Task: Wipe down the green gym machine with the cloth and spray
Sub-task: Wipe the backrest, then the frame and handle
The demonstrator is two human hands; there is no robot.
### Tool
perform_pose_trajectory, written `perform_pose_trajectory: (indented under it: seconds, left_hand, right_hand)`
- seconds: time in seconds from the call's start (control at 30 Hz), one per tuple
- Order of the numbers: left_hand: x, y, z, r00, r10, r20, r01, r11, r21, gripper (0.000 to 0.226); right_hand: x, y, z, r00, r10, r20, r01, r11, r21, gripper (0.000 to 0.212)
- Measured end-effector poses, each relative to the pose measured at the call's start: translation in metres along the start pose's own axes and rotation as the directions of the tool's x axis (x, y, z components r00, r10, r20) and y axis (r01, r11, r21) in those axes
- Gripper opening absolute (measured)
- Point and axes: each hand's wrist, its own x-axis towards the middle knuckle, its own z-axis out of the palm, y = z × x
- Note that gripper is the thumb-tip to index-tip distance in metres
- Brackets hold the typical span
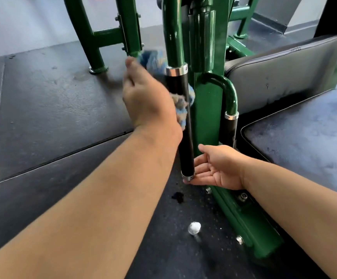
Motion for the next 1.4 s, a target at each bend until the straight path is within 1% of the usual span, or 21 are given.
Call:
perform_pose_trajectory:
  seconds: [0.03, 0.1, 0.13, 0.23, 0.3, 0.37, 0.47, 0.57, 0.63, 0.67, 0.7, 0.73, 0.87, 0.9, 1.0, 1.03, 1.17, 1.23, 1.3, 1.33, 1.4]
  left_hand:
    - [-0.003, 0.006, 0.004, 0.992, 0.120, 0.028, -0.120, 0.993, -0.007, 0.045]
    - [-0.026, -0.008, -0.003, 0.921, 0.374, 0.111, -0.387, 0.912, 0.136, 0.034]
    - [-0.037, -0.026, -0.014, 0.884, 0.436, 0.168, -0.464, 0.859, 0.214, 0.035]
    - [-0.057, -0.076, -0.049, 0.864, 0.393, 0.315, -0.496, 0.771, 0.398, 0.044]
    - [-0.059, -0.090, -0.065, 0.854, 0.356, 0.380, -0.511, 0.714, 0.478, 0.056]
    - [-0.053, -0.086, -0.075, 0.812, 0.373, 0.448, -0.576, 0.633, 0.517, 0.057]
    - [-0.035, -0.048, -0.074, 0.657, 0.589, 0.471, -0.753, 0.476, 0.455, 0.042]
    - [-0.018, -0.008, -0.051, 0.390, 0.781, 0.488, -0.914, 0.265, 0.307, 0.041]
    - [-0.008, -0.008, -0.044, 0.233, 0.768, 0.596, -0.964, 0.103, 0.245, 0.034]
    - [-0.002, -0.016, -0.047, 0.183, 0.727, 0.662, -0.974, 0.043, 0.223, 0.032]
    - [0.001, -0.027, -0.053, 0.161, 0.682, 0.713, -0.977, 0.010, 0.211, 0.033]
    - [0.003, -0.040, -0.063, 0.171, 0.645, 0.745, -0.976, 0.009, 0.216, 0.034]
    - [-0.022, -0.086, -0.102, 0.298, 0.521, 0.800, -0.949, 0.072, 0.306, 0.043]
    - [-0.030, -0.097, -0.113, 0.301, 0.472, 0.829, -0.949, 0.061, 0.310, 0.042]
    - [-0.045, -0.099, -0.134, 0.234, 0.342, 0.910, -0.972, 0.046, 0.232, 0.038]
    - [-0.044, -0.087, -0.130, 0.203, 0.353, 0.913, -0.979, 0.041, 0.202, 0.037]
    - [-0.020, -0.026, -0.070, 0.062, 0.577, 0.814, -0.990, -0.068, 0.124, 0.029]
    - [-0.006, -0.023, -0.055, -0.032, 0.579, 0.815, -0.984, -0.162, 0.076, 0.028]
    - [0.002, -0.038, -0.064, -0.107, 0.498, 0.861, -0.975, -0.224, 0.009, 0.027]
    - [0.002, -0.047, -0.073, -0.117, 0.462, 0.879, -0.973, -0.230, -0.009, 0.028]
    - [-0.001, -0.056, -0.081, -0.097, 0.442, 0.892, -0.979, -0.203, -0.005, 0.029]
  right_hand:
    - [0.000, -0.001, 0.000, 1.000, -0.004, 0.005, 0.004, 1.000, 0.005, 0.054]
    - [0.001, 0.000, -0.001, 1.000, -0.004, 0.002, 0.004, 1.000, 0.013, 0.054]
    - [0.000, 0.000, 0.000, 1.000, -0.004, -0.005, 0.004, 1.000, 0.015, 0.053]
    - [0.002, 0.002, 0.003, 1.000, -0.016, -0.022, 0.017, 1.000, 0.019, 0.049]
    - [0.002, 0.002, 0.004, 1.000, -0.018, -0.008, 0.018, 0.999, 0.028, 0.046]
    - [0.001, 0.003, 0.002, 1.000, -0.013, 0.004, 0.012, 0.999, 0.041, 0.048]
    - [-0.001, 0.003, 0.000, 1.000, -0.009, 0.011, 0.009, 1.000, 0.028, 0.056]
    - [-0.002, 0.001, -0.001, 1.000, -0.010, 0.025, 0.009, 0.999, 0.031, 0.059]
    - [-0.002, 0.001, -0.001, 1.000, -0.010, 0.025, 0.009, 1.000, 0.030, 0.060]
    - [-0.001, 0.002, -0.002, 1.000, -0.013, 0.021, 0.012, 0.999, 0.033, 0.060]
    - [-0.001, 0.002, -0.003, 1.000, -0.014, 0.016, 0.014, 0.999, 0.038, 0.061]
    - [0.000, 0.003, -0.004, 1.000, -0.015, 0.011, 0.015, 0.999, 0.041, 0.061]
    - [0.004, 0.007, -0.009, 1.000, -0.010, 0.001, 0.010, 0.999, 0.051, 0.061]
    - [0.006, 0.007, -0.010, 1.000, -0.007, 0.000, 0.007, 0.999, 0.049, 0.060]
    - [0.010, 0.008, -0.012, 1.000, 0.002, 0.001, -0.002, 1.000, 0.007, 0.060]
    - [0.012, 0.008, -0.013, 1.000, -0.002, -0.003, 0.002, 1.000, -0.004, 0.061]
    - [0.020, 0.005, -0.015, 1.000, -0.010, -0.025, 0.010, 1.000, 0.005, 0.062]
    - [0.022, 0.004, -0.015, 0.999, -0.010, -0.035, 0.010, 1.000, 0.008, 0.063]
    - [0.025, 0.003, -0.015, 0.999, -0.009, -0.038, 0.009, 1.000, 0.001, 0.064]
    - [0.026, 0.003, -0.015, 0.999, -0.007, -0.036, 0.006, 1.000, -0.010, 0.064]
    - [0.027, 0.004, -0.014, 1.000, -0.012, -0.027, 0.011, 0.999, -0.035, 0.063]
